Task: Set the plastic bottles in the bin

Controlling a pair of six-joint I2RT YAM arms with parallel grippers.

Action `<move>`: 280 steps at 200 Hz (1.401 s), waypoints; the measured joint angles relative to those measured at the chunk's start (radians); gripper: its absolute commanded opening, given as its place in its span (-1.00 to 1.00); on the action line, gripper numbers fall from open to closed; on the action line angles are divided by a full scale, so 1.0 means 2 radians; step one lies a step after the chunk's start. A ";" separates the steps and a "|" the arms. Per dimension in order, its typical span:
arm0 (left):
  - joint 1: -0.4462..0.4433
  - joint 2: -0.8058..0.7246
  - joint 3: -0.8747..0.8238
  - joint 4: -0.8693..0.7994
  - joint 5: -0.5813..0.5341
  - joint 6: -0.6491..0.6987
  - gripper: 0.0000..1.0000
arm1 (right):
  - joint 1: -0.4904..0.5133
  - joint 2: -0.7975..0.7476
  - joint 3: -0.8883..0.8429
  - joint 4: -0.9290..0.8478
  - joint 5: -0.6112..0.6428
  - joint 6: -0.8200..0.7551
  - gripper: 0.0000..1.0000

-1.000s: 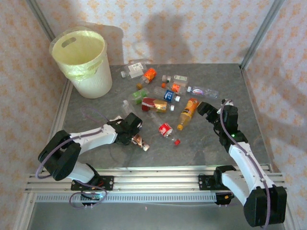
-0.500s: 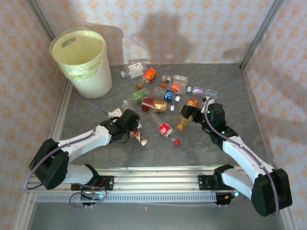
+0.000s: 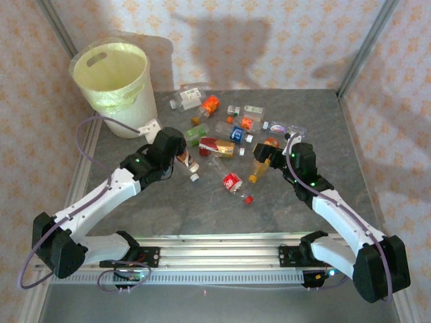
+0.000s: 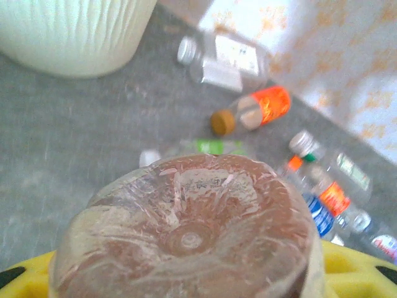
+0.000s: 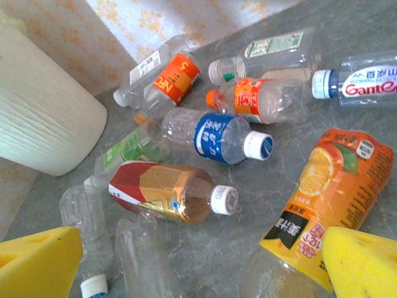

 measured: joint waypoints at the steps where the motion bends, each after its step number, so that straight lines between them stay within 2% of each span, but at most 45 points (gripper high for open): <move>1: 0.000 0.000 0.001 0.001 -0.001 0.001 0.05 | 0.000 0.000 0.000 0.001 0.000 0.000 0.98; 27: 0.014 0.002 0.023 0.039 -0.011 0.026 0.05 | 0.000 0.000 0.001 0.017 0.006 0.004 0.99; 55: 0.034 0.012 0.038 0.093 0.002 0.043 0.05 | 0.000 0.000 0.013 0.017 0.013 0.003 0.98; 96: 0.060 0.054 0.120 0.136 0.014 0.086 0.06 | 0.000 -0.011 0.024 0.010 0.025 0.003 0.98; 138: 0.089 0.102 0.239 0.135 -0.018 0.107 0.08 | 0.000 -0.043 0.024 -0.022 0.043 -0.002 0.98; 183: 0.140 0.162 0.307 0.133 -0.042 0.127 0.08 | 0.000 -0.081 0.023 -0.043 0.060 -0.012 0.98; 246: 0.225 0.263 0.418 0.110 -0.052 0.172 0.09 | 0.000 -0.084 0.023 -0.072 0.063 -0.024 0.98; 280: 0.261 0.289 0.460 0.101 -0.060 0.185 0.09 | 0.000 -0.087 0.023 -0.081 0.064 -0.027 0.98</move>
